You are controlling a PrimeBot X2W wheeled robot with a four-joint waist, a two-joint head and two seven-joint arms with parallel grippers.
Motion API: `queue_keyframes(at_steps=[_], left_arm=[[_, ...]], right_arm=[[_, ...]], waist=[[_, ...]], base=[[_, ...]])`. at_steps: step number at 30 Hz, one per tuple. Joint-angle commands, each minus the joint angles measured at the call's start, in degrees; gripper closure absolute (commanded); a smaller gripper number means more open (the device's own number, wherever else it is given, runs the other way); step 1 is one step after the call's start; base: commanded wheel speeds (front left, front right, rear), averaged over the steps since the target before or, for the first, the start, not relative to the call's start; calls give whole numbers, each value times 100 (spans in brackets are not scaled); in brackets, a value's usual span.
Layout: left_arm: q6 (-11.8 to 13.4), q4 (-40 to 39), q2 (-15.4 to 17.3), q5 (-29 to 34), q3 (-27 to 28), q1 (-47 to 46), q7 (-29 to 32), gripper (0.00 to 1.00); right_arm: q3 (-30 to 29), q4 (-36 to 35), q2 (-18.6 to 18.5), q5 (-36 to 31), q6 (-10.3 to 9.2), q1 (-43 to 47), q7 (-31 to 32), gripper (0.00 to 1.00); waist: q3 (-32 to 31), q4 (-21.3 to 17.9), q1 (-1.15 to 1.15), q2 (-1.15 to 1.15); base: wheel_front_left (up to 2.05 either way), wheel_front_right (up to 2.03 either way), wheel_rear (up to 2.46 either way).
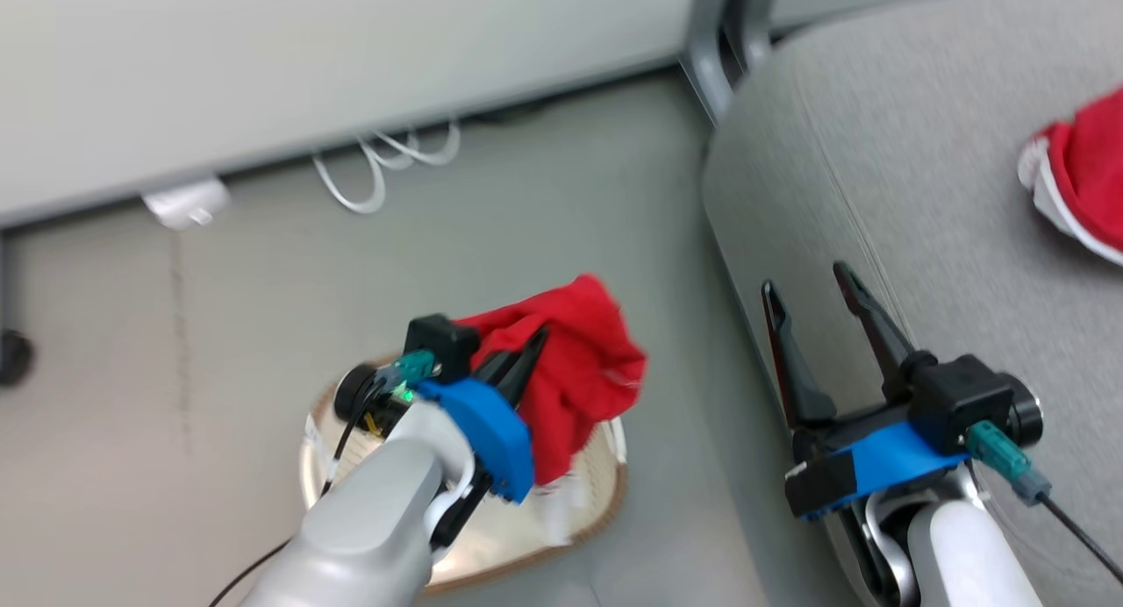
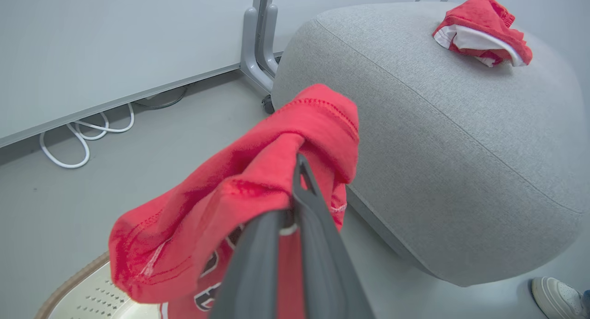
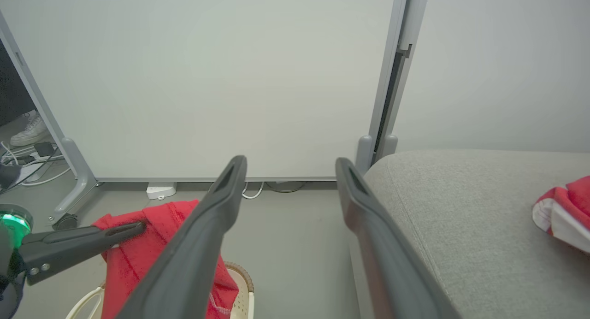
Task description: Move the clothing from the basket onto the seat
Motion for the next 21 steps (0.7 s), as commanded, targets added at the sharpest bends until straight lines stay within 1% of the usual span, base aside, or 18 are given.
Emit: queue_keyframes(at_steps=[1,5,9,17,21], left_arm=[[-20,-85,12,-62,-54,-105,4,100],[-20,-417,14,-361,-327,-330,34,100],[-20,-667,11,-639,-532,-620,70,100],[67,-762,12,-991,-878,-1229,289,100],[165,-810,11,-1174,-994,-1490,429,100]], right_arm=[[-12,-10,-7,31,-2,121,10,0],[48,9,-6,54,-2,351,111,0],[131,5,-6,70,-2,503,190,0],[256,53,-6,185,-2,635,235,0],[224,57,-6,208,-2,674,217,0]], waist=[[-643,533,3,0],[-945,710,3,0],[-1182,802,3,0],[-1451,880,3,0],[-1489,917,3,0]], base=[[0,0,0],[0,0,0],[0,0,0],[0,0,0],[0,0,0]])
